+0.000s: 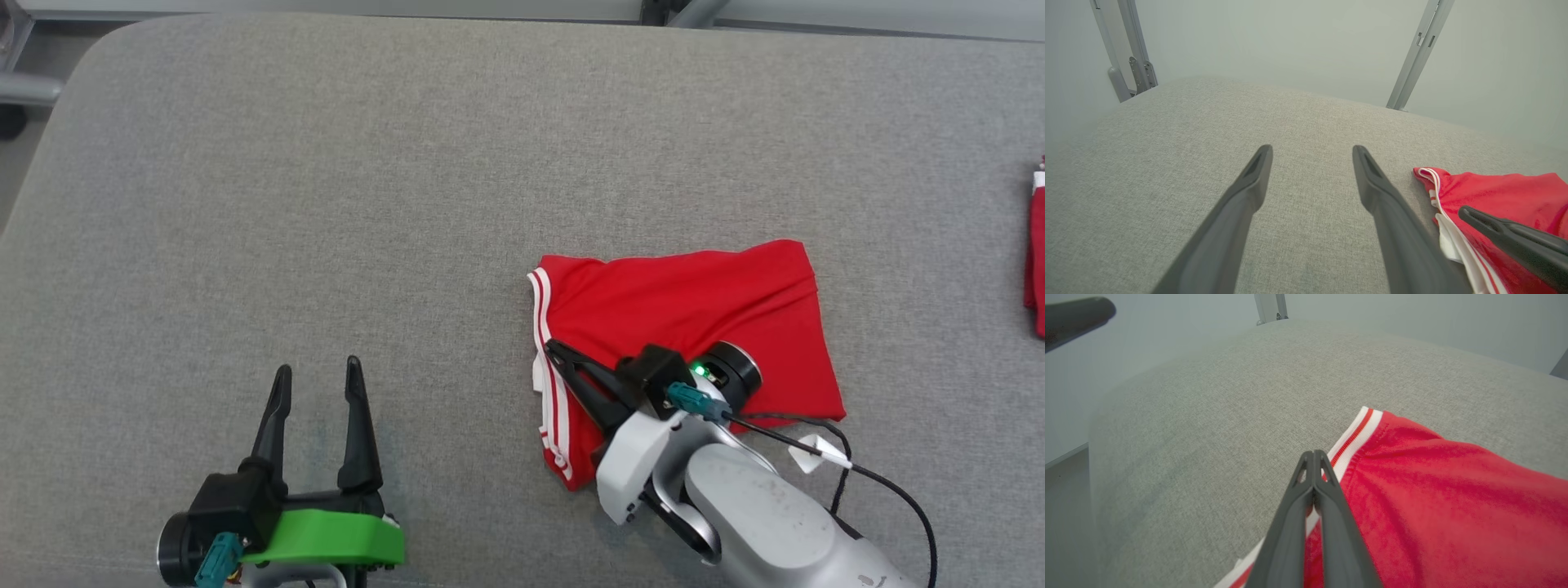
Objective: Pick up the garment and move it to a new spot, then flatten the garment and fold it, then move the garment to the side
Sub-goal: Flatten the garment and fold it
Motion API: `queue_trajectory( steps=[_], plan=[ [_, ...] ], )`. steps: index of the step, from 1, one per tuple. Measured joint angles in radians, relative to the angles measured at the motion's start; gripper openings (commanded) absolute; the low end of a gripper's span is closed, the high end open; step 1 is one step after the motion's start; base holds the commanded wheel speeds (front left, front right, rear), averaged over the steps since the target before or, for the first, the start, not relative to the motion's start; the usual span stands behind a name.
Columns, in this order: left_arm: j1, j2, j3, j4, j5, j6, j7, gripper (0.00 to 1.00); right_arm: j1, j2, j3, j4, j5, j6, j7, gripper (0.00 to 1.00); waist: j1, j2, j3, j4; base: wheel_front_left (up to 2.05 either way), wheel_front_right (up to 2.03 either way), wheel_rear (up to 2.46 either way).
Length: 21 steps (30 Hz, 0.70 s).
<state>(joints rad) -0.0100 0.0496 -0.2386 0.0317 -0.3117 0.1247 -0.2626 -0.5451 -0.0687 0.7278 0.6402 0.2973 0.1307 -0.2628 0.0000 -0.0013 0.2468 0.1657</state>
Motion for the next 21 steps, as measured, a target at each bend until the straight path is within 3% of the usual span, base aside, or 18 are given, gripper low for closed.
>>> queue_trajectory(
  steps=[6,13,16,17,21],
  plan=[
    [0.048,0.0,0.05,0.0,0.019,-0.011,0.0,1.0,0.115,-0.073,-0.106,-0.127,-0.007,0.0,0.0,0.0,0.0,0.0,-0.051,-0.04,0.0,0.0,0.0],
    [0.084,0.0,0.092,0.014,0.054,-0.038,0.0,1.0,0.277,-0.113,-0.35,-0.281,-0.024,0.0,0.0,0.0,0.0,0.0,-0.109,-0.09,0.0,0.0,0.0],
    [0.095,0.0,0.113,0.026,0.062,-0.047,0.0,1.0,0.348,-0.115,-0.479,-0.353,-0.046,0.0,0.0,0.69,0.0,0.0001,-0.133,-0.108,0.0,0.0,0.0],
    [0.099,0.0,0.117,0.031,0.069,-0.051,0.0,1.0,0.373,-0.115,-0.52,-0.371,-0.058,0.0,0.0,1.0,0.0,0.0001,-0.14,-0.114,0.0,0.0,0.0],
    [0.113,0.0,0.13,0.058,0.08,-0.079,0.0,1.0,0.449,-0.094,-0.651,-0.431,-0.095,0.0,0.0,1.0,0.0,0.0,-0.164,-0.138,0.0,0.0,0.0]
  ],
)
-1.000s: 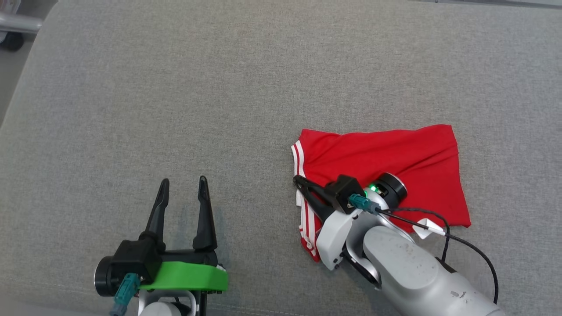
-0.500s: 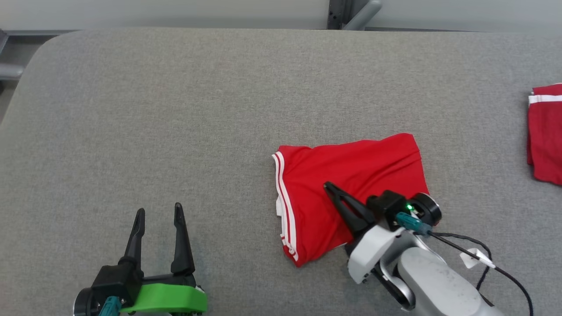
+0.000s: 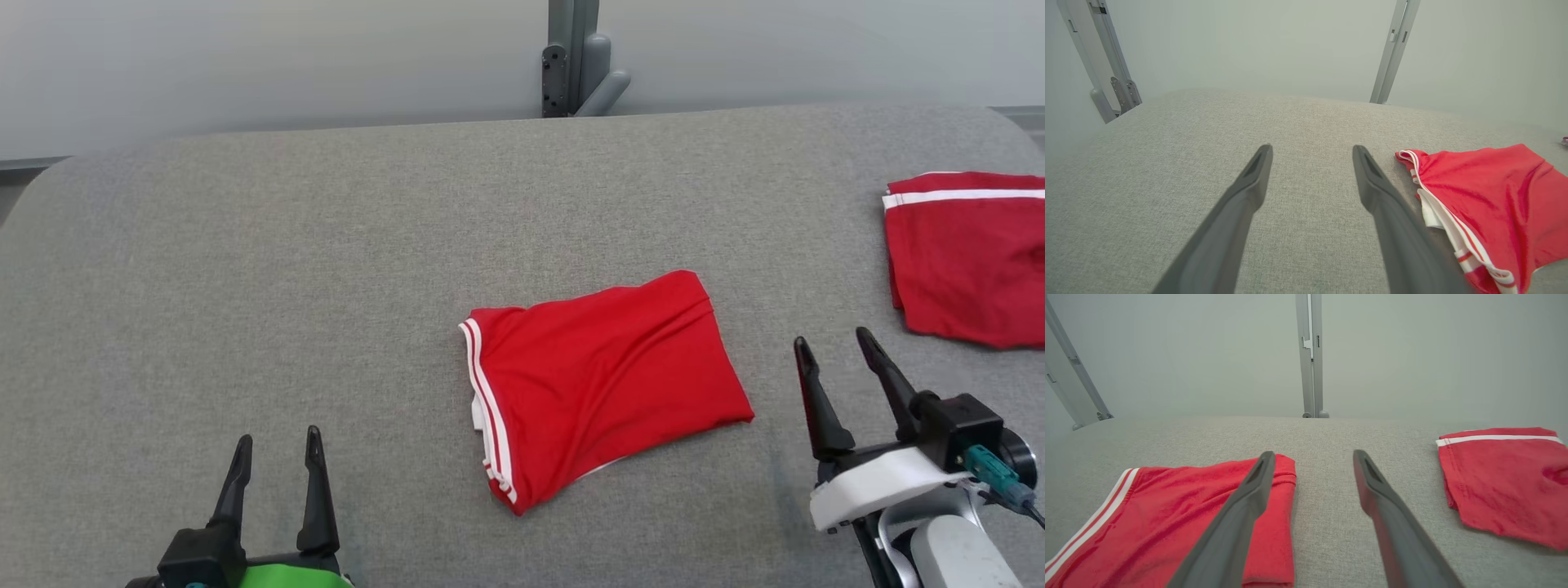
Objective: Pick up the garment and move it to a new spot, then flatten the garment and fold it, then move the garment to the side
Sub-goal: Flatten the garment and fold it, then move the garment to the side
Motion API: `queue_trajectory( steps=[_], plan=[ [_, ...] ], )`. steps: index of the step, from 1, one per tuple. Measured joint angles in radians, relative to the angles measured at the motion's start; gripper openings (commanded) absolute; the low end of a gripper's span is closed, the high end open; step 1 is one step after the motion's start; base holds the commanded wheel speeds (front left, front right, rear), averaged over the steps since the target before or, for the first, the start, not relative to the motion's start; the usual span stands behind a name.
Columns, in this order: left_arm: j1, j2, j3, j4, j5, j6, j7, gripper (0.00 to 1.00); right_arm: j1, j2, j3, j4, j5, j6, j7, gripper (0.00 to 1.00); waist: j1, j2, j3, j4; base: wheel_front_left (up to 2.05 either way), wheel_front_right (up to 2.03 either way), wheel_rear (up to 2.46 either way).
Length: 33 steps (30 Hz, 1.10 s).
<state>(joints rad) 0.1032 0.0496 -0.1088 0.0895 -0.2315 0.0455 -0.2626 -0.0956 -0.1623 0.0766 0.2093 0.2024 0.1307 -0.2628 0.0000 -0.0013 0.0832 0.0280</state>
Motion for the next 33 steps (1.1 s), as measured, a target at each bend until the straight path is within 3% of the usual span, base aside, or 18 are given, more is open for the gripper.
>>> queue_trajectory(
  steps=[7,18,33],
  plan=[
    [0.003,0.0,0.037,0.032,0.024,-0.037,0.0,1.0,0.058,0.029,-0.122,-0.018,-0.028,0.0,0.0,1.0,0.0,0.0,-0.026,-0.026,0.0,0.0,0.0],
    [0.05,0.0,0.077,0.079,0.033,-0.124,0.0,1.0,0.129,0.03,-0.139,0.021,-0.066,0.0,0.0,1.0,0.0,0.0,-0.085,-0.021,0.0,0.0,0.0],
    [0.049,0.0,0.07,0.065,0.023,-0.125,0.0,1.0,0.115,0.034,-0.091,0.035,-0.075,0.0,0.0,1.0,0.0,0.0,-0.094,0.059,0.0,0.0,0.0]
  ],
)
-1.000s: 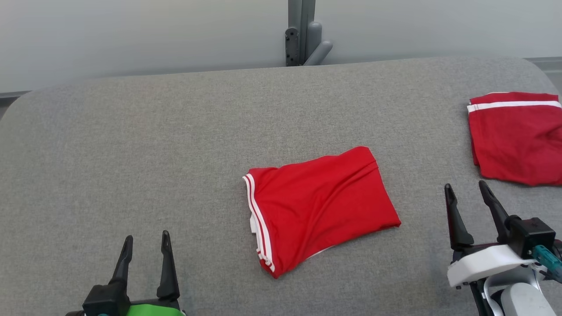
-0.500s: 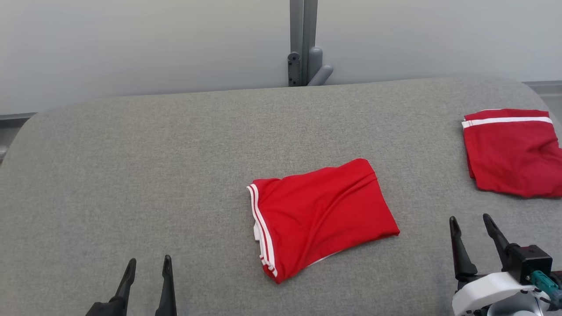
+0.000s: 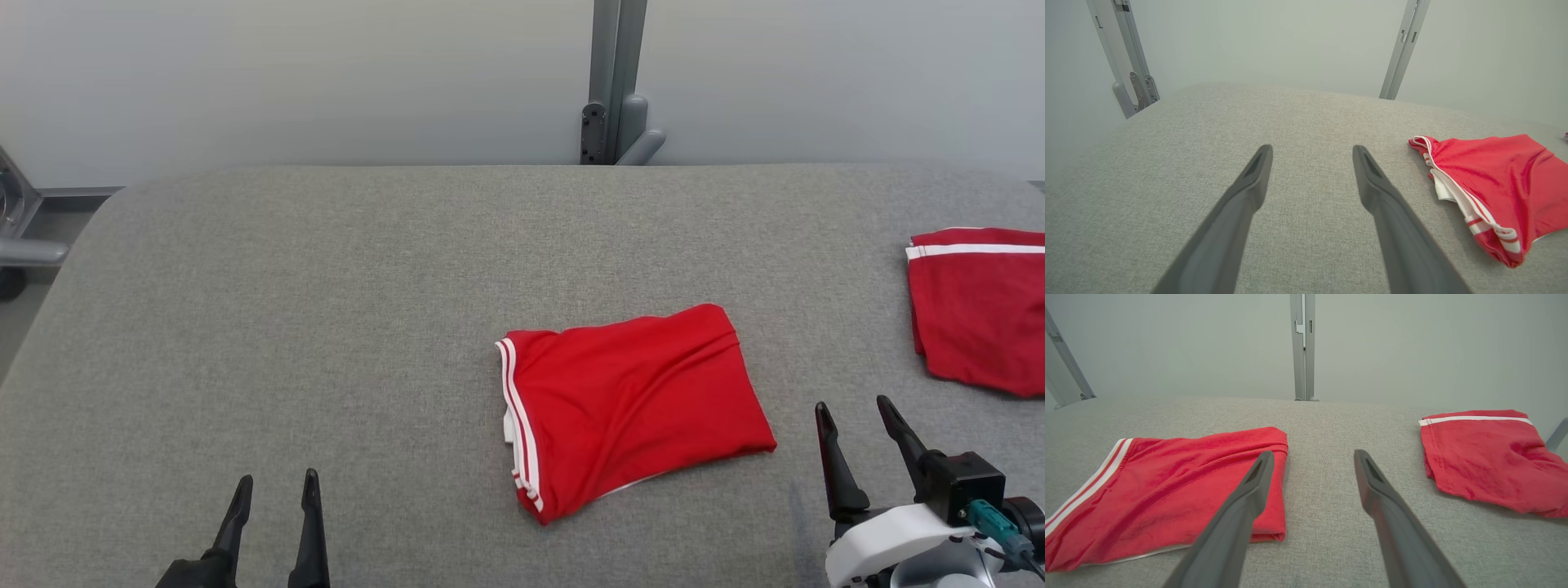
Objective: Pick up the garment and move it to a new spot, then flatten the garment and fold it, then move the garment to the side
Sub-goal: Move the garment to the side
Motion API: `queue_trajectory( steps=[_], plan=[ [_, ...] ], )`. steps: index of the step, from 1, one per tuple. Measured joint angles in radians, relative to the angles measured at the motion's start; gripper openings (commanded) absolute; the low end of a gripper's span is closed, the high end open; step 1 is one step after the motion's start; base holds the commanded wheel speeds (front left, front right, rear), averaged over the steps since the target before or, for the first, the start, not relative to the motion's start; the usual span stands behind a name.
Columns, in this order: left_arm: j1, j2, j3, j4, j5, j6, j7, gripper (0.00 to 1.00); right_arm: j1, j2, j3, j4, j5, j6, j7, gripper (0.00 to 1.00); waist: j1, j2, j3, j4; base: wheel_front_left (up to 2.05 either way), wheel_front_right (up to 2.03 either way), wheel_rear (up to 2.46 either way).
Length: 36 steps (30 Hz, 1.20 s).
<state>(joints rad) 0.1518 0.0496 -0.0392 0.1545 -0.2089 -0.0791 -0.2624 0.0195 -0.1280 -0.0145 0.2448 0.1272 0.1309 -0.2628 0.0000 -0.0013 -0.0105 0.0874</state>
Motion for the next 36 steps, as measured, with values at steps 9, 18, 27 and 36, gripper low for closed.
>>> queue_trajectory(
  steps=[9,18,27,36],
  plan=[
    [-0.001,0.0,-0.003,-0.007,0.0,0.001,0.0,1.0,0.0,-0.002,0.006,0.002,0.0,0.0,0.0,1.0,0.0,0.0,0.003,0.007,0.0,0.0,0.0],
    [-0.001,0.0,-0.012,-0.007,-0.002,0.002,0.0,1.0,-0.002,0.002,0.014,0.01,0.001,0.0,0.0,1.0,0.0,0.0,0.005,0.01,0.0,0.0,0.0],
    [-0.018,0.0,-0.026,-0.023,-0.007,0.009,0.0,1.0,-0.16,-0.084,0.157,0.035,0.174,0.0,0.098,1.0,0.0,0.0,0.041,0.008,0.0,0.0,0.0],
    [-0.107,0.0,-0.095,-0.025,-0.034,0.036,0.0,1.0,-0.352,-0.177,0.295,0.141,0.36,0.001,0.414,1.0,0.0,0.0,0.145,0.01,0.0,0.0,0.0]
  ],
)
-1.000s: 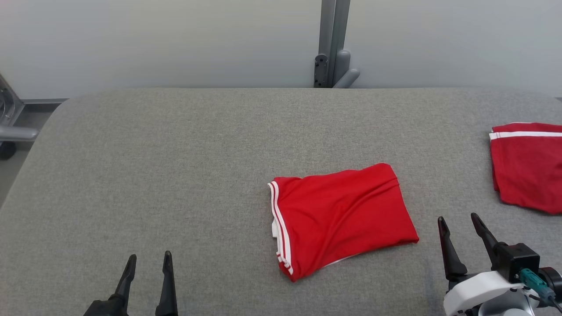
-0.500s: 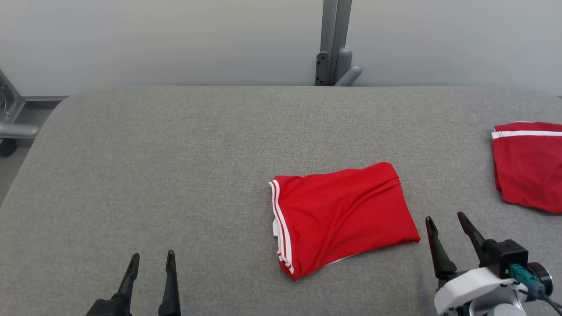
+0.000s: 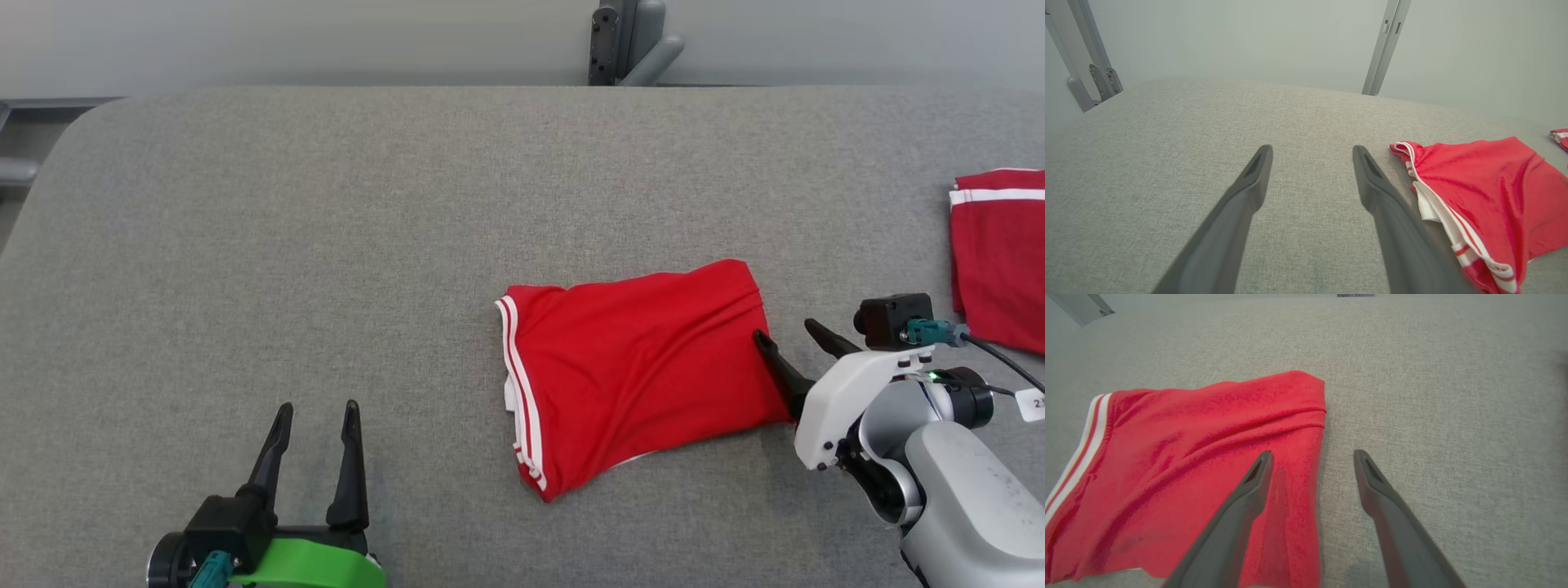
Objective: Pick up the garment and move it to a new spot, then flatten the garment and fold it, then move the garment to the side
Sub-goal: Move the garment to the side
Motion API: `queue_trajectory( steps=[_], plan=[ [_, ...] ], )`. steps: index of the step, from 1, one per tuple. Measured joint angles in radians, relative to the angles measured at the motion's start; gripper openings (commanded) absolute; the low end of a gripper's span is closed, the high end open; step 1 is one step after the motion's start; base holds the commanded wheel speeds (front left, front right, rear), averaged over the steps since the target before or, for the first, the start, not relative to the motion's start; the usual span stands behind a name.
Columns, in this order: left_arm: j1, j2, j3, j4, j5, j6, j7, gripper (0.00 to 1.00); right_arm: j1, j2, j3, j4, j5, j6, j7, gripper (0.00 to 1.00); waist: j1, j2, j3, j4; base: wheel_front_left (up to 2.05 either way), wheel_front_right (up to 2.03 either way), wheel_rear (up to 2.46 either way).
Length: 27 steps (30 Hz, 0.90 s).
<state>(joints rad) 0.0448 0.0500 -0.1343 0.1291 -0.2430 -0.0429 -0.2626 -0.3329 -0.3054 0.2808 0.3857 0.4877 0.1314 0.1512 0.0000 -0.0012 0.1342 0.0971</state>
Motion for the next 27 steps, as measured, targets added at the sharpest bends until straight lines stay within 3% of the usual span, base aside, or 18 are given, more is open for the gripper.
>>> queue_trajectory(
  steps=[6,11,12,13,23,27],
  plan=[
    [-0.03,-0.001,-0.024,0.002,-0.011,0.017,0.0,1.0,-0.069,0.019,0.025,0.133,0.028,-0.001,0.007,1.0,0.0,-0.0001,0.05,0.027,0.0,0.0,0.0],
    [-0.03,0.0,-0.015,0.002,-0.01,0.02,0.0,1.0,-0.096,0.034,0.077,0.172,0.096,-0.001,0.004,1.0,0.0,0.0,0.069,0.044,0.0,0.0,0.0],
    [-0.03,0.0,-0.011,0.002,-0.01,0.022,0.0,1.0,-0.101,0.035,0.084,0.173,0.112,-0.001,-0.008,0.44,0.0,0.0,0.07,0.043,0.0,0.0,0.0],
    [-0.03,0.0,-0.007,0.002,-0.01,0.026,0.0,1.0,-0.105,0.037,0.092,0.17,0.137,-0.001,-0.013,0.0,0.0,0.0,0.071,0.041,0.0,0.0,0.0],
    [-0.023,0.0,0.007,-0.007,-0.012,0.027,0.0,1.0,-0.138,0.021,0.168,0.138,0.274,0.0,-0.04,0.0,0.0,0.0,0.063,-0.049,0.0,0.0,0.0],
    [-0.038,-0.001,0.01,-0.01,-0.009,0.021,0.0,1.0,-0.147,-0.011,0.187,0.141,0.302,0.0,-0.059,0.0,0.0,0.0,0.063,-0.125,0.0,0.0,0.0]
  ],
)
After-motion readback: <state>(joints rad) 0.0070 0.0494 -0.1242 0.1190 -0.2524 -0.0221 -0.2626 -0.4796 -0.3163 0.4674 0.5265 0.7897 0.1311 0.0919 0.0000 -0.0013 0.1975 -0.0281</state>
